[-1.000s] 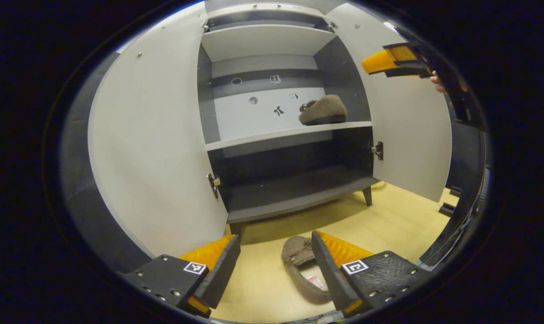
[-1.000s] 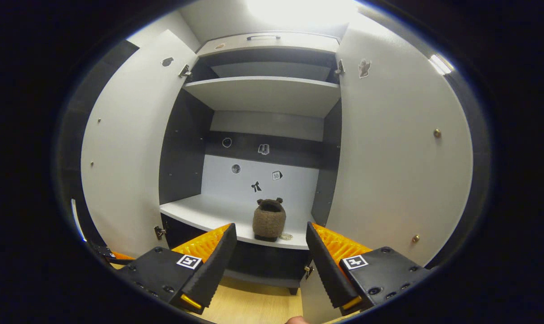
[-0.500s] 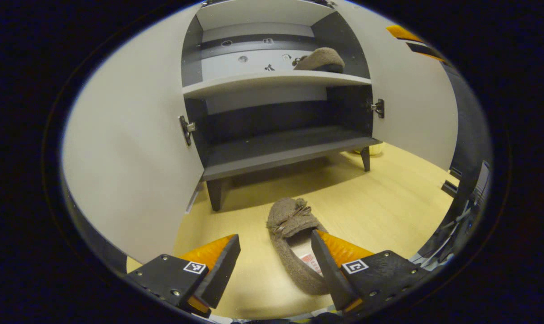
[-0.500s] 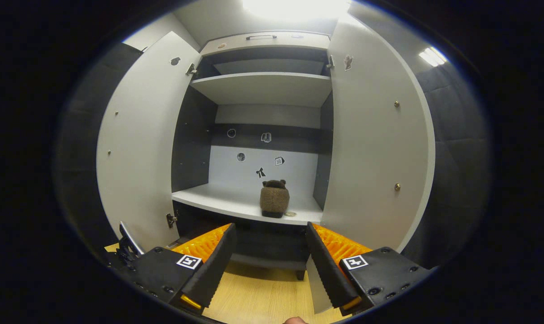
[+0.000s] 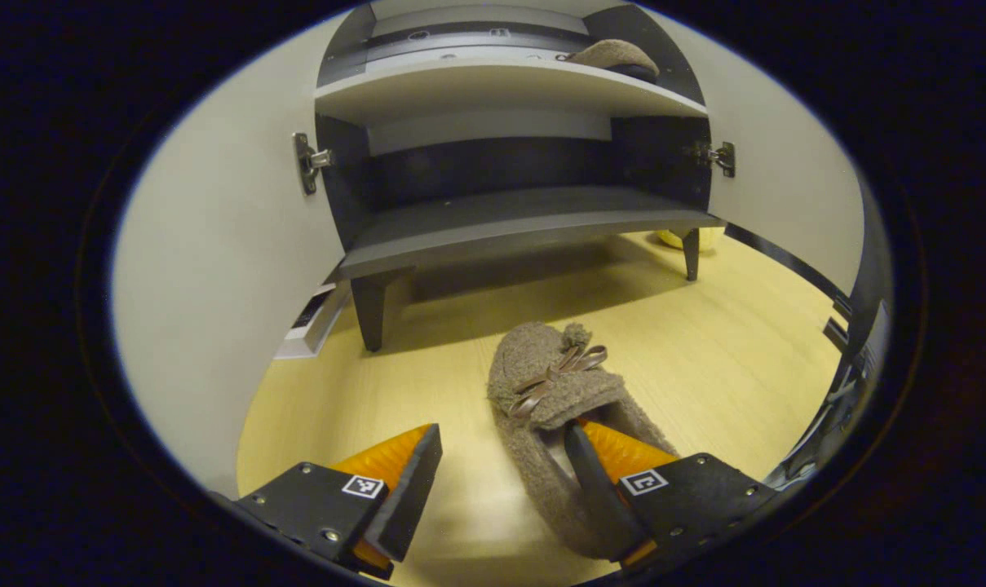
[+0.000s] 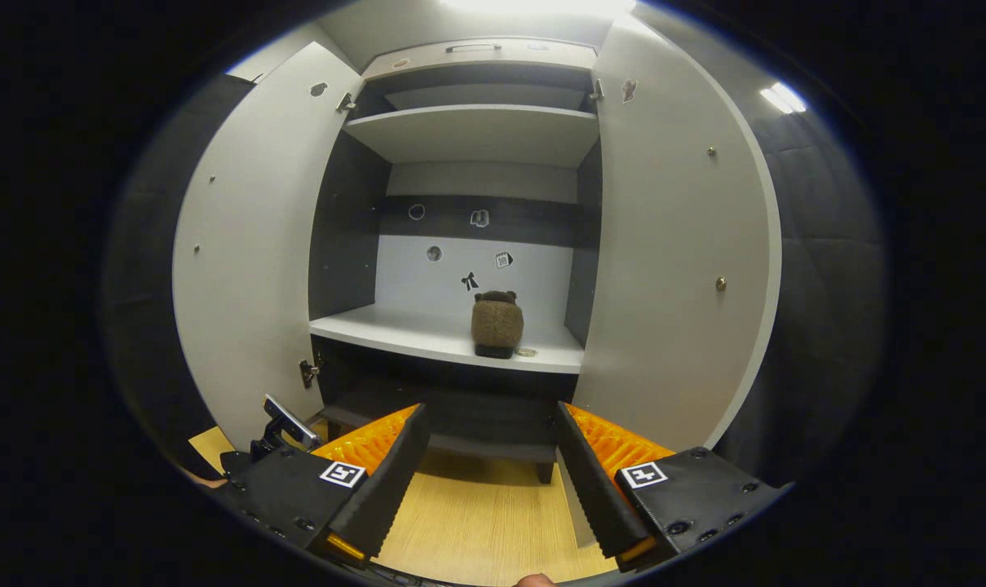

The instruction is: Grab one shoe with the right hand and put it into the shoe cabinet, grab the other shoe with the left hand and put it into the shoe cabinet; then close the right door with the right hand and the left door with the left hand.

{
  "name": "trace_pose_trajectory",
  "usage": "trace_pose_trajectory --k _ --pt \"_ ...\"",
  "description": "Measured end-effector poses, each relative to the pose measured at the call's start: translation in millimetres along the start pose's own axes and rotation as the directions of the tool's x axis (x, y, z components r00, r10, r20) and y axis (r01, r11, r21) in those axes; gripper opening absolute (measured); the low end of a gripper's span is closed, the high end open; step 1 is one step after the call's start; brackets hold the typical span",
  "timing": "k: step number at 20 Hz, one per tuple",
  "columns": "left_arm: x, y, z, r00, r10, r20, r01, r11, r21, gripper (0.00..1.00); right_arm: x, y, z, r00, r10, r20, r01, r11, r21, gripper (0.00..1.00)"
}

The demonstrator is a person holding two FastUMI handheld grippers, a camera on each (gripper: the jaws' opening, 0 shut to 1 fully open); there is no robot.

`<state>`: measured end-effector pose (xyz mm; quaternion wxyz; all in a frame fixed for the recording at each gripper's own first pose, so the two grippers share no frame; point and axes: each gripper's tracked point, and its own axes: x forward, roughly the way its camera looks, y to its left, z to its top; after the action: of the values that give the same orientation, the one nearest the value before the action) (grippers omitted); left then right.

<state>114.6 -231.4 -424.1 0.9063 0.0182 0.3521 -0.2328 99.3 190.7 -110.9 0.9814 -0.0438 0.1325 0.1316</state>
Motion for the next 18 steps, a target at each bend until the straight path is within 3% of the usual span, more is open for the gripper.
trace_pose_trajectory --k 2,5,6,7,8,10,14,18 --pt "9 -3 -4 1.0 -0.011 -0.017 0.01 1.0 -0.018 0.73 1 0 -3 1.0 -0.004 -0.012 0.004 1.0 0.007 0.98" --pt "17 -9 -6 0.999 -0.023 -0.038 0.021 0.999 -0.039 0.72 -1 2 -7 1.0 -0.001 -0.023 0.001 1.0 0.01 0.98" --pt "21 -16 -8 0.998 -0.04 -0.044 0.038 0.998 -0.044 0.58 -2 1 -8 1.0 -0.002 -0.026 0.002 1.0 0.006 0.98" --pt "23 -18 -7 0.999 -0.038 -0.037 0.037 0.999 -0.035 0.56 -4 0 -8 1.0 -0.003 -0.027 0.003 1.0 0.001 0.98" --pt "20 -13 -3 1.0 -0.011 -0.027 0.01 1.0 -0.013 0.46 -7 0 -10 1.0 -0.004 -0.029 0.004 1.0 -0.005 0.98" --pt "20 -5 -1 0.999 0.044 -0.021 -0.043 0.999 0.008 0.1 -13 -2 -12 1.0 -0.004 -0.031 0.004 1.0 -0.008 0.98" --pt "9 -6 13 0.999 0.049 0.0 -0.049 0.998 -0.042 0.02 -25 -10 -15 0.999 -0.006 -0.036 0.006 1.0 -0.003 0.97" --pt "-24 -1 55 0.992 0.082 0.095 -0.076 0.995 -0.064 0.01 -34 -14 -12 1.0 0.011 -0.025 -0.011 1.0 0.005 0.98"
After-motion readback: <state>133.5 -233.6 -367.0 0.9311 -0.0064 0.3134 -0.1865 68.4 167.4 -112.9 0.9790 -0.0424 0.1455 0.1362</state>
